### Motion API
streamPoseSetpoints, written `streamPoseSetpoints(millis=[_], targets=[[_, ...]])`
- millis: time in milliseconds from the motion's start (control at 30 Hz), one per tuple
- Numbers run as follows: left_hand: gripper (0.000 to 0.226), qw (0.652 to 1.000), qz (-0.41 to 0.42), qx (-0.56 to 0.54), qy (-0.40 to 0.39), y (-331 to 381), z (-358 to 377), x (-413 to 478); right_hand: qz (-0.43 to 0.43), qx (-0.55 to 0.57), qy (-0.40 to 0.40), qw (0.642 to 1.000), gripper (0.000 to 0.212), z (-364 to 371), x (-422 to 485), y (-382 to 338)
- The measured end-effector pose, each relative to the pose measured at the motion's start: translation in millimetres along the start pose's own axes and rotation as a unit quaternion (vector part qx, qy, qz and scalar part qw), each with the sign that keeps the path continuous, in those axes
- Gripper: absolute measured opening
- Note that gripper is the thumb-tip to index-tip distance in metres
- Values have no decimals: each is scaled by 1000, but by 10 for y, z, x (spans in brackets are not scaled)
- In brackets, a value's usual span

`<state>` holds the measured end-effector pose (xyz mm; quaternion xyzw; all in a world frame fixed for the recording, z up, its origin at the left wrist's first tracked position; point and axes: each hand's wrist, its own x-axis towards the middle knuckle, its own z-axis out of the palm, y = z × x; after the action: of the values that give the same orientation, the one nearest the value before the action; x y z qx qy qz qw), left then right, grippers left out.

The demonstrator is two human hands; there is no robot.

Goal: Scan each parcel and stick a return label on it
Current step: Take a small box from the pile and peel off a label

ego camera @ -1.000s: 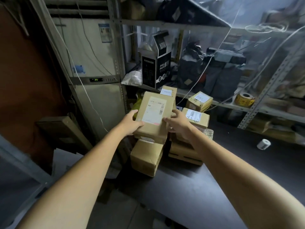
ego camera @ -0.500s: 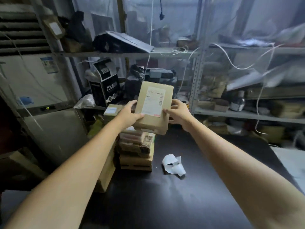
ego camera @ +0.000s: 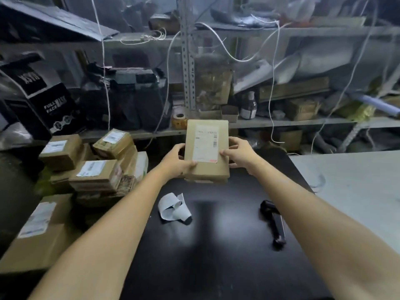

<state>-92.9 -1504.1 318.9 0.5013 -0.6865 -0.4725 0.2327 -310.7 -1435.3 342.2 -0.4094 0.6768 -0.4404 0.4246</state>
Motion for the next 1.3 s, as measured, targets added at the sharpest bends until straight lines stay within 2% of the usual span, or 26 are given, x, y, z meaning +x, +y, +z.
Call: streamPoseSetpoints(millis=[100, 267, 367, 500, 667, 800, 967, 1067, 1133, 1200, 1300], targets=[[80, 998, -22, -19, -52, -204, 274, 239, 37, -10, 26, 999, 62, -93, 139, 343], [67, 990, -75, -72, -95, -575, 702, 480, 83, -39, 61, 994, 57, -113, 283, 935], [71, 986, -96, -53, -123, -813, 929, 533, 112, -61, 64, 990, 55, -117, 349, 1294], [82, 987, -97, -1, -127, -1113, 1214, 590, 155, -85, 50, 983, 55, -129, 472, 1671], [84, 975, -175, -41, -132, -1349, 1469, 546, 203, -74, 11, 976, 59, -171, 590, 1989], [83, 968, -199, -69, -133, -1438, 1617, 539, 211, -75, 3, 975, 59, -195, 624, 2164], [81, 966, -208, -82, -131, -1466, 1637, 592, 221, -8, -2, 975, 57, -250, 648, 2203], [80, 968, -202, -83, -124, -1484, 1669, 583, 212, -58, 4, 976, 55, -251, 616, 2205], [80, 969, -197, -80, -125, -1479, 1668, 577, 181, -136, 54, 973, 54, -289, 562, 2222], [81, 969, -194, -79, -129, -1471, 1655, 582, 148, -196, 151, 957, 48, -399, 474, 2288], [81, 968, -193, -88, -132, -1488, 1652, 573, 168, -297, 258, 904, 46, -609, 294, 2476]])
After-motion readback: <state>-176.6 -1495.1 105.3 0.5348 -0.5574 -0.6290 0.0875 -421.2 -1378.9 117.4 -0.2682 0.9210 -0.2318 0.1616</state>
